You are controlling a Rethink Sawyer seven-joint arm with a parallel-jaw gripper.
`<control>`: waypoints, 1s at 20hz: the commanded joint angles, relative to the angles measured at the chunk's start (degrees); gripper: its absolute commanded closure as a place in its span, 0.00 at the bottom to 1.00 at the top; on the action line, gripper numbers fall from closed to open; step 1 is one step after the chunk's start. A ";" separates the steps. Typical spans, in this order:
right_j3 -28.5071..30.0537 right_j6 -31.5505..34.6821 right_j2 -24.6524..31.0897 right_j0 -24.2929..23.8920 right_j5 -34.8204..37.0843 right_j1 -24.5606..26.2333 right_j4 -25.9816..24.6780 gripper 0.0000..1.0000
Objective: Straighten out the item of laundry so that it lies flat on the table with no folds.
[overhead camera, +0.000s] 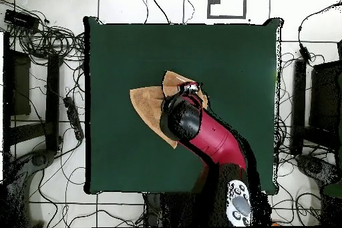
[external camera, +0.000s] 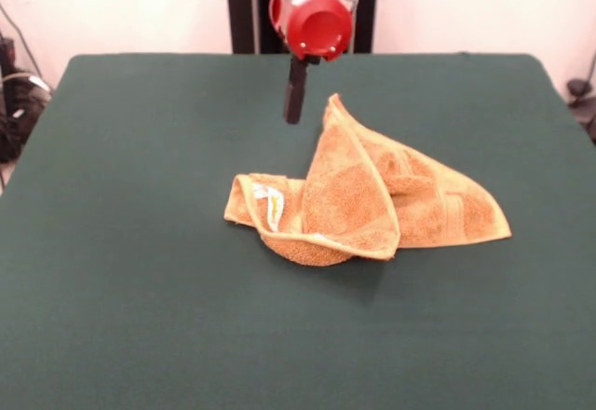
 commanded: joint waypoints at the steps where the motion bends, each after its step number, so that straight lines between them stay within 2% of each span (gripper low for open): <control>1: 6.63 7.86 12.36 -1.73 -4.19 3.15 -1.17 1.00; 2: 7.50 8.14 14.18 -3.01 -5.86 2.78 -1.59 0.00; 9: 8.57 10.15 16.55 -4.47 -8.60 2.80 -1.06 0.00; 14: 10.25 12.14 22.18 -7.93 -12.16 3.21 -1.53 0.00; 20: 10.46 13.40 24.74 -8.73 -15.52 4.49 -1.58 0.00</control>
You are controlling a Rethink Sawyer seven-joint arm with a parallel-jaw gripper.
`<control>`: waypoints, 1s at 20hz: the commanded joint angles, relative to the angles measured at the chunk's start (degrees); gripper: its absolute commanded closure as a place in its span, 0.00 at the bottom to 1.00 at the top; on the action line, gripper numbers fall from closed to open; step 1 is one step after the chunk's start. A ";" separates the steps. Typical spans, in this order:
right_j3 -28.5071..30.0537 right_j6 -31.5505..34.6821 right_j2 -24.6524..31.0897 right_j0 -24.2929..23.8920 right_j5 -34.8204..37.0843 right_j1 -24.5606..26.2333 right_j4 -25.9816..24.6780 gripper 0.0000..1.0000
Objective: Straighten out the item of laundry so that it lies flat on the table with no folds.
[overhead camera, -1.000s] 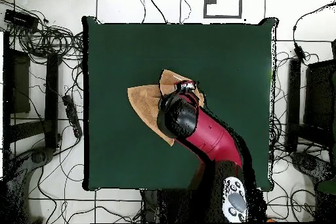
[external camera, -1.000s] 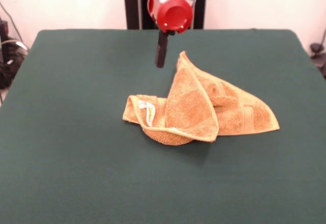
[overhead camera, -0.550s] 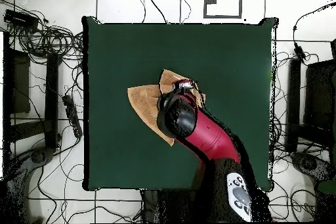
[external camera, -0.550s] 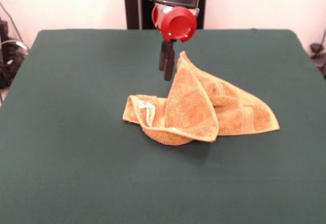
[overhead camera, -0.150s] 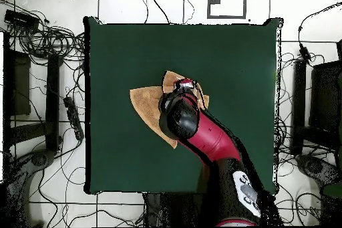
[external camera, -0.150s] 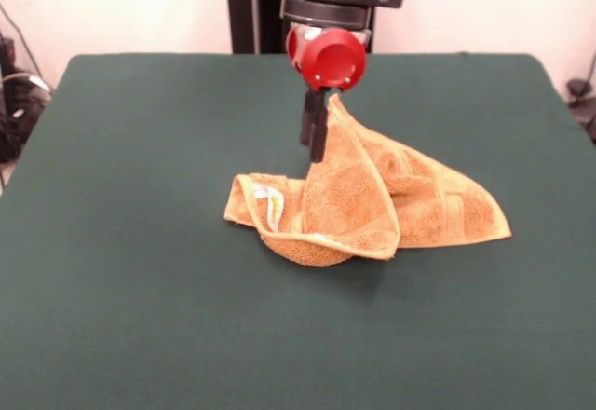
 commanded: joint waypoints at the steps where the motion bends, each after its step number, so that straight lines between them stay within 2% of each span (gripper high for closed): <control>1: 5.56 13.35 11.67 -1.00 -4.66 4.74 -1.62 0.00; 12: 4.44 14.89 16.44 -2.43 -11.43 9.09 -2.82 0.00; 20: 1.72 12.60 15.47 -0.57 -13.35 12.61 -1.66 0.00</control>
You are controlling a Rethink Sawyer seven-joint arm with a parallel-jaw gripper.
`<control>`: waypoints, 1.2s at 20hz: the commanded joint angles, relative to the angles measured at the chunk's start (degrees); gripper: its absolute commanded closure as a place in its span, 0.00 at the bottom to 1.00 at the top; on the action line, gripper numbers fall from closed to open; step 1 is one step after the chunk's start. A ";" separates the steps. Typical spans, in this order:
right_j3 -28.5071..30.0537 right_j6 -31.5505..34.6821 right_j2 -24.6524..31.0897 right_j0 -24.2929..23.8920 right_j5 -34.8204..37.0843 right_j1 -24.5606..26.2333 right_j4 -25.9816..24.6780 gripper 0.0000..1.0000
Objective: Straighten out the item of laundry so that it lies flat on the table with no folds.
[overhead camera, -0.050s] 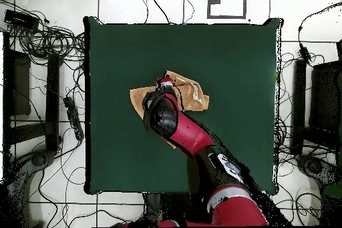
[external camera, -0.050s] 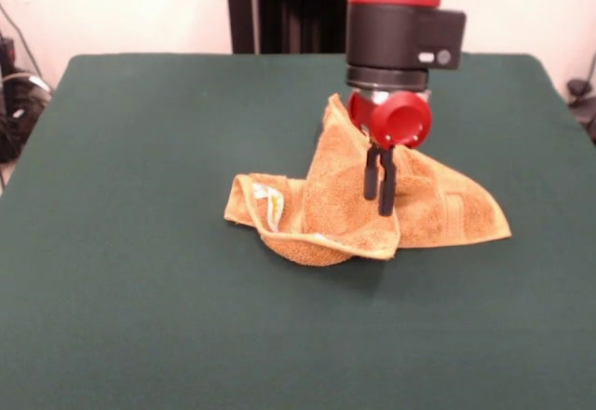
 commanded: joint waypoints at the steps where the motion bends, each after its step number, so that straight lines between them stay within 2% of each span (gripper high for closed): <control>1: 0.56 12.13 5.92 1.44 -2.14 5.94 -0.68 0.00; 17: -1.07 9.25 2.01 1.81 -3.46 7.60 -1.10 0.00; 24: -7.85 8.58 2.11 1.79 -7.71 14.96 -0.97 0.00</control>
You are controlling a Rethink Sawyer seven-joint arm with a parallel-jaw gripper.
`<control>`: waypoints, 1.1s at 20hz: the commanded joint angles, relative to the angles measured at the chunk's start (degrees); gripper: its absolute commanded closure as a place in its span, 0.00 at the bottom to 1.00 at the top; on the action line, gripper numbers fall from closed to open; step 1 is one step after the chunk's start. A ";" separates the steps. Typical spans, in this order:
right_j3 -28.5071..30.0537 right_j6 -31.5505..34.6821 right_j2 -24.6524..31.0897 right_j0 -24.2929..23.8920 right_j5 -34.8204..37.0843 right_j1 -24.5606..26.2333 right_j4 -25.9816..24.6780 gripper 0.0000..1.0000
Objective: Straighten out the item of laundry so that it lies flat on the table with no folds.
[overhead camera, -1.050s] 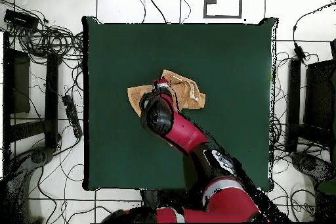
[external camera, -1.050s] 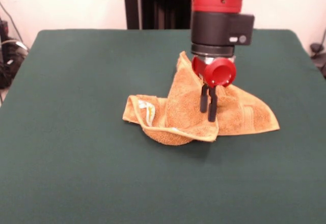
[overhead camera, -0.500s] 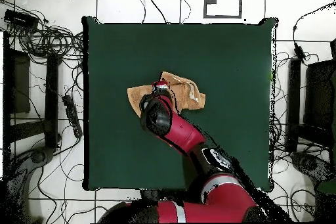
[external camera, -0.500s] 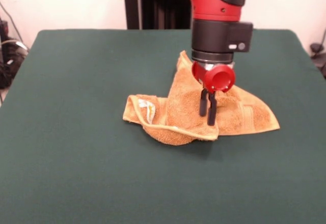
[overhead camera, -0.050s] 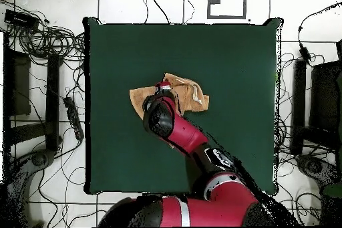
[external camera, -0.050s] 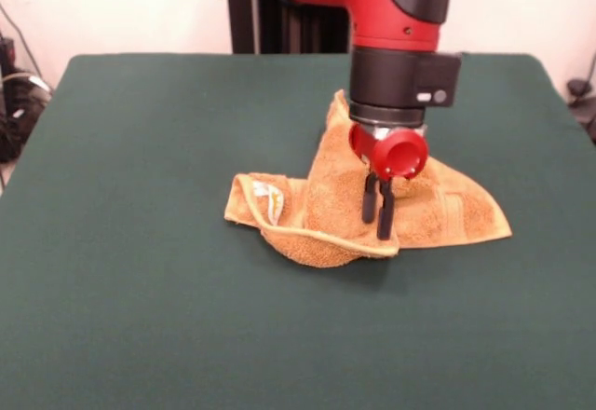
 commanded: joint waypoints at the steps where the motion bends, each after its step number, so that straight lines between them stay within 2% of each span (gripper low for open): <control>1: -6.14 8.42 1.90 1.78 -3.38 9.96 1.14 0.00; 3: -8.42 7.73 0.35 3.55 -3.49 11.72 4.37 0.00; 5: -10.20 5.91 -2.77 6.80 -1.82 12.84 10.05 0.00; 7: -11.55 3.83 -7.12 11.35 2.06 13.67 18.33 0.00; 10: -12.19 2.67 -11.79 16.30 7.96 14.50 27.59 0.00; 12: -12.45 2.21 -13.95 18.22 10.66 14.94 30.52 0.00; 14: -12.99 1.74 -14.12 18.17 10.99 15.21 30.10 0.00; 20: -13.43 3.45 -10.60 14.40 7.06 14.77 21.15 0.00; 21: -13.41 3.89 -10.02 13.83 6.32 14.64 19.71 1.00; 22: -13.44 4.03 -11.29 15.00 6.70 14.71 21.41 1.00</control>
